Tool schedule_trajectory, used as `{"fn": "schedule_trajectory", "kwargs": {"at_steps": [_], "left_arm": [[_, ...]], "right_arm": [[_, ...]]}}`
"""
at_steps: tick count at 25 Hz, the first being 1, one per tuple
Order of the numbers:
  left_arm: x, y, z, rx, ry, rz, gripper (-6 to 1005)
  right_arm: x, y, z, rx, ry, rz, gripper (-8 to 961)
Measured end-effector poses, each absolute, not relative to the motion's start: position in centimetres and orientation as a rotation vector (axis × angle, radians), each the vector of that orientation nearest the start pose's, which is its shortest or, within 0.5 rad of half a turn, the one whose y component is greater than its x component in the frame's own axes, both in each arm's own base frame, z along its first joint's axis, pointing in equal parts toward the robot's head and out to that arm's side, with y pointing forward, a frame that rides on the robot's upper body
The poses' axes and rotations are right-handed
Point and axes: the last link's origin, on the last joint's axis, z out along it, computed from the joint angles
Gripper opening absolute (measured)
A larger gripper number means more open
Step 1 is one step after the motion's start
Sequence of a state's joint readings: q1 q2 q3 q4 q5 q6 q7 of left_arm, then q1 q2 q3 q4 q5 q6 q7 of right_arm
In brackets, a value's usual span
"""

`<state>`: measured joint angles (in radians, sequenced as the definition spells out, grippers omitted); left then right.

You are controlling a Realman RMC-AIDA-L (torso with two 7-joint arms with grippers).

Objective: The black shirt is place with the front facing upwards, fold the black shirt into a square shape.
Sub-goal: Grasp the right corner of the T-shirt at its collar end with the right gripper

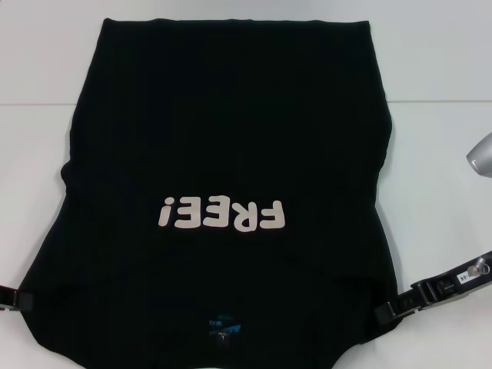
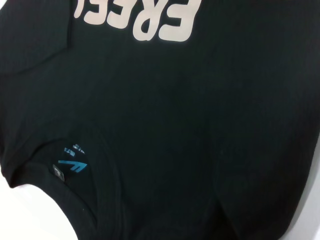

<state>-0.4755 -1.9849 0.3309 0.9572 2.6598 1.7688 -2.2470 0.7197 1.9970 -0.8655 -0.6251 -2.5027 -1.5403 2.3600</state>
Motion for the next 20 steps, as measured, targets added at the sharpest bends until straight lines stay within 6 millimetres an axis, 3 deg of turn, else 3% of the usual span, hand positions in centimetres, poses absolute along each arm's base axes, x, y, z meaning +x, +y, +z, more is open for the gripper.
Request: {"fn": "schedule_trajectory", "kwargs": {"at_steps": [20], "left_arm": [[-35.35,28.22,10.1,-2.156,-1.842,-0.163,34]], "right_arm": [[27.71,34.44,-0.55,-2.549,1.712,-0.186,556]]}}
